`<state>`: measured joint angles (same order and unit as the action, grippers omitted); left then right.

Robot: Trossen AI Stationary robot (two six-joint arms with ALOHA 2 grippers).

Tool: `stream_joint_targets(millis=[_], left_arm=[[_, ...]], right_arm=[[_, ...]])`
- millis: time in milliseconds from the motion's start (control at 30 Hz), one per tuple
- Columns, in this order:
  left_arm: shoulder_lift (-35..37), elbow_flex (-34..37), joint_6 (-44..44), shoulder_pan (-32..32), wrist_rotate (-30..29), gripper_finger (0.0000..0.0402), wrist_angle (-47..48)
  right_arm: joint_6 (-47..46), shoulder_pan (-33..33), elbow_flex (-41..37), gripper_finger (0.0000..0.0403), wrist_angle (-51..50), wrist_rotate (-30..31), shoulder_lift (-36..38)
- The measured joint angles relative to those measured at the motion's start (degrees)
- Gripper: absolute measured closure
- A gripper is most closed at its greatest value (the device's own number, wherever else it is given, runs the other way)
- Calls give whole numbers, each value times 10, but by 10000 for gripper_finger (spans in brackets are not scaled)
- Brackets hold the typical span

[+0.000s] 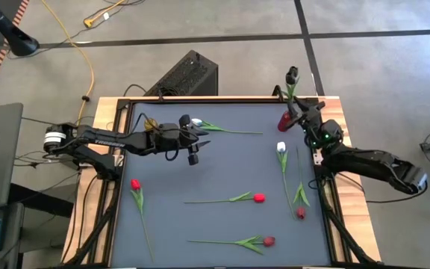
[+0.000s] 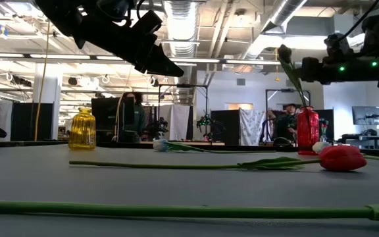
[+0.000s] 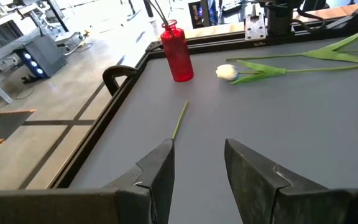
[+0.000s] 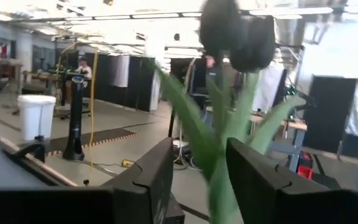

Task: Sort flowers into vase by color
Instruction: Put the black tulip into the red flower vase, then put the top dark red tulip into the red flower vase

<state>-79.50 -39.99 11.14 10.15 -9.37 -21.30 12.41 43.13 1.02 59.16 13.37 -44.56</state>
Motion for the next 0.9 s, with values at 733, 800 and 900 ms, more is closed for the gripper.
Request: stream_joint_targets(millis=[733,800,900], left_arm=[[0,0,0,0,27,272,0],[0,0,0,0,27,272,0],[0,0,0,0,27,272,-1]], right_arm=[[93,-173,141,223,-195,16,1],[104,-195,159,223,-229,16,1],[105,-231,183,223,-279,16,1]])
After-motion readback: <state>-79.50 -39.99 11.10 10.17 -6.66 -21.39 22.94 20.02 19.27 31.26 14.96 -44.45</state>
